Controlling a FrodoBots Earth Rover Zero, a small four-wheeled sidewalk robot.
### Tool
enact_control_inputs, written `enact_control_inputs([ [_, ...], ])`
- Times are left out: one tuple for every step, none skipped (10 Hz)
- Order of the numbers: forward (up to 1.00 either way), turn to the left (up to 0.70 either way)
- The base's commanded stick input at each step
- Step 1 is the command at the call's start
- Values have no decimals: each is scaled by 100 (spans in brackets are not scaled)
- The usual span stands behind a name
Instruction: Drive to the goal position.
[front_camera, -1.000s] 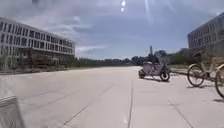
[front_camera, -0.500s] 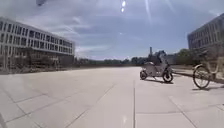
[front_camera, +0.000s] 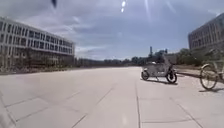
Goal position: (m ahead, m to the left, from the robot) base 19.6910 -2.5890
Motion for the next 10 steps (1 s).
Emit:
enact_control_inputs([
  [46, 0],
  [46, 0],
  [45, 0],
  [44, 0],
  [44, 0],
  [44, 0],
  [44, 0],
  [44, 0],
  [44, 0],
  [44, 0],
])
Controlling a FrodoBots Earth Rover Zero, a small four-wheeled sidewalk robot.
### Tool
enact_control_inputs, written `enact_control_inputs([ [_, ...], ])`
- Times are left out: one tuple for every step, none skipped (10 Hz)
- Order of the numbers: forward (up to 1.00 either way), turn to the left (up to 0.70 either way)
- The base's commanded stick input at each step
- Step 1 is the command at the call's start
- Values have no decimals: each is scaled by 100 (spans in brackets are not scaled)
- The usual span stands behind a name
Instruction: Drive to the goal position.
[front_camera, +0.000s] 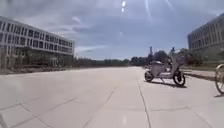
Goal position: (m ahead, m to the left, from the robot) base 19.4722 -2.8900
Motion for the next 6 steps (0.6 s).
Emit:
enact_control_inputs([
  [44, 0],
  [44, 0],
  [44, 0],
  [44, 0],
  [44, 0],
  [44, 0],
])
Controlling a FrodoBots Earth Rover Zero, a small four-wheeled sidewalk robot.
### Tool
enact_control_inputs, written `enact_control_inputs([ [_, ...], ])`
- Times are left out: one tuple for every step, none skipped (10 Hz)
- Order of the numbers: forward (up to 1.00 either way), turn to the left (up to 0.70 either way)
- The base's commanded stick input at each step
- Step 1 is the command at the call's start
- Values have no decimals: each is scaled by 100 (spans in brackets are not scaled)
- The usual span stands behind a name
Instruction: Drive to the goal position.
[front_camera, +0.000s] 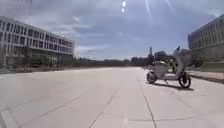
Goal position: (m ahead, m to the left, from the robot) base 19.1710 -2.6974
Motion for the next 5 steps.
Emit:
enact_control_inputs([
  [44, 0],
  [44, 0],
  [44, 0],
  [44, -2],
  [44, -8],
])
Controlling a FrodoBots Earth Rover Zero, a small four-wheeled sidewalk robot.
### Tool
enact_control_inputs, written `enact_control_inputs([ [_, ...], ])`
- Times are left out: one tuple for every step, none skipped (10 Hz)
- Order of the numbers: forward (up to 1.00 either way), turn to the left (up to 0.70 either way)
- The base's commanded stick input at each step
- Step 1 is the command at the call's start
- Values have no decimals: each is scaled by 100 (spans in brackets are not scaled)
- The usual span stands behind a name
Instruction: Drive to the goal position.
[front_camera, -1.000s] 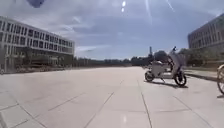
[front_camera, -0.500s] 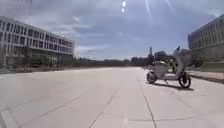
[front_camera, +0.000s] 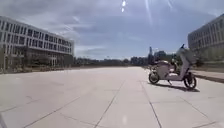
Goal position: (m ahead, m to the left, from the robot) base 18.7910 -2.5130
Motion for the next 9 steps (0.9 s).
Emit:
enact_control_inputs([
  [44, -10],
  [44, -6],
  [44, -6],
  [44, -7],
  [44, -7],
  [44, -7],
  [44, -7],
  [44, -6],
  [44, 0],
])
